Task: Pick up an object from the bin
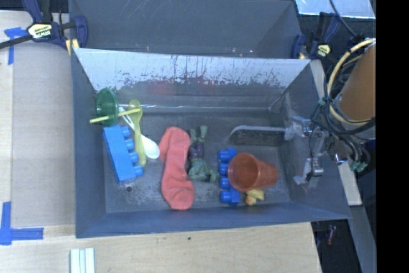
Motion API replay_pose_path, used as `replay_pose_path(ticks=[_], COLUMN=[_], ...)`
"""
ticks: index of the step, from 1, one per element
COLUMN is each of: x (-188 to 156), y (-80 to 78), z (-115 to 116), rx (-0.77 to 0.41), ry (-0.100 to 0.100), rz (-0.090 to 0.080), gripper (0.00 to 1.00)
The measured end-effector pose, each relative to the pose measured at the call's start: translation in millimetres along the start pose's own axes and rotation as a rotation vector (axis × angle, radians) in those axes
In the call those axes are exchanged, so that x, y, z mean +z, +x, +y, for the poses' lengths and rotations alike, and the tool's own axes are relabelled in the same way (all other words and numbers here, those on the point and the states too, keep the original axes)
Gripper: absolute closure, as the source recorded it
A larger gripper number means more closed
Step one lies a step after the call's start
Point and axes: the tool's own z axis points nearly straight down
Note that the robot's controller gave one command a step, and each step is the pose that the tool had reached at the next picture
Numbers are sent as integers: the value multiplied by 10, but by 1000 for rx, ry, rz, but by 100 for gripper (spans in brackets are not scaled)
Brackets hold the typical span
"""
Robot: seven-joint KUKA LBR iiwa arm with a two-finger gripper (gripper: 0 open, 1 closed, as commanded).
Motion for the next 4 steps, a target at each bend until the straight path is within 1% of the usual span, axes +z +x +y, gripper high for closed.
replay_pose_path(ticks=[1, 2, 3, 4], x=[-42, 749, 963, 1032], y=[-20, -102, -140, -79], z=[6, 201, 713, 709], rx=[-3, 17, 52, 48], ry=[2, 3, 4, 6], rz=[-8, -13, -20, -22], gripper=[0, 0, 0, 0])
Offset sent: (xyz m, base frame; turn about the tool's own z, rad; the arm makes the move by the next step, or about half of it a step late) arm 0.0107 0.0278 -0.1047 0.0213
